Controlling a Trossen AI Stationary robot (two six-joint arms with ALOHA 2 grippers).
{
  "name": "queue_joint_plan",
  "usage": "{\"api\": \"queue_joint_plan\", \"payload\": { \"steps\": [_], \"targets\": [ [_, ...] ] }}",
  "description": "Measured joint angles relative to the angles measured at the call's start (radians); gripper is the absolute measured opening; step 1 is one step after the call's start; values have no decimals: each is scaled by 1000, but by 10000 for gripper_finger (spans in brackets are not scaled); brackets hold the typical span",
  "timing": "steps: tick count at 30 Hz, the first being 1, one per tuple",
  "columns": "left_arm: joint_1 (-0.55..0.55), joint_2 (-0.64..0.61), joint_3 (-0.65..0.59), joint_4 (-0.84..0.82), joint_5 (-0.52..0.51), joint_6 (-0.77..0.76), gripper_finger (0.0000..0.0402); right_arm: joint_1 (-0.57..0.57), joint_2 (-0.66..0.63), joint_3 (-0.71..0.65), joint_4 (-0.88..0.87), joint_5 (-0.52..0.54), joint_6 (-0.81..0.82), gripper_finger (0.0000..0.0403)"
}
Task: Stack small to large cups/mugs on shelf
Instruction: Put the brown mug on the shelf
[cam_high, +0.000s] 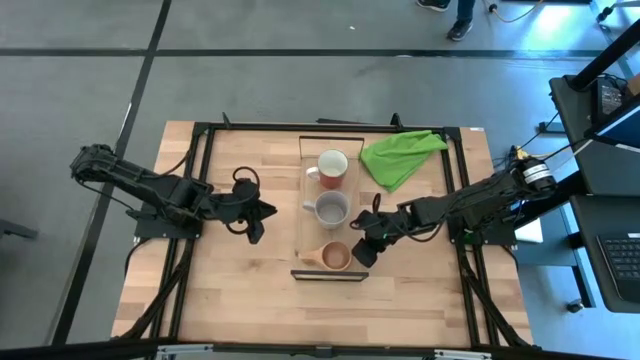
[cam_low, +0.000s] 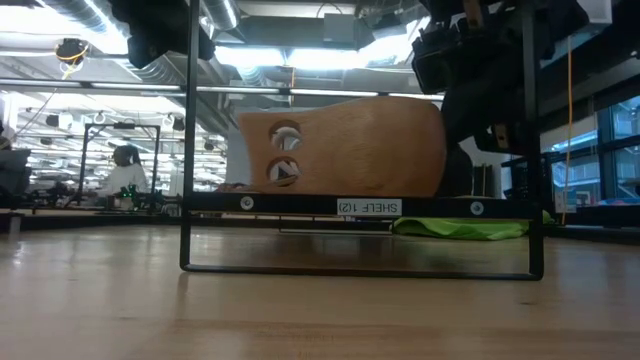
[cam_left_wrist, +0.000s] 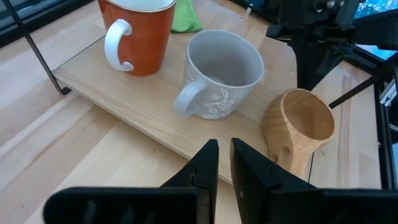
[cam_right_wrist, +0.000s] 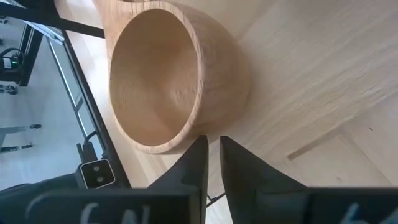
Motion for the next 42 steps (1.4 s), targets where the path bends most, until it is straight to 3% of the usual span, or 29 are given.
{"api": "queue_joint_plan", "payload": {
  "steps": [42],
  "targets": [
    [0,0,0,36,3,0,35,-5,14,0,38,0,-45,43]
  ]
}}
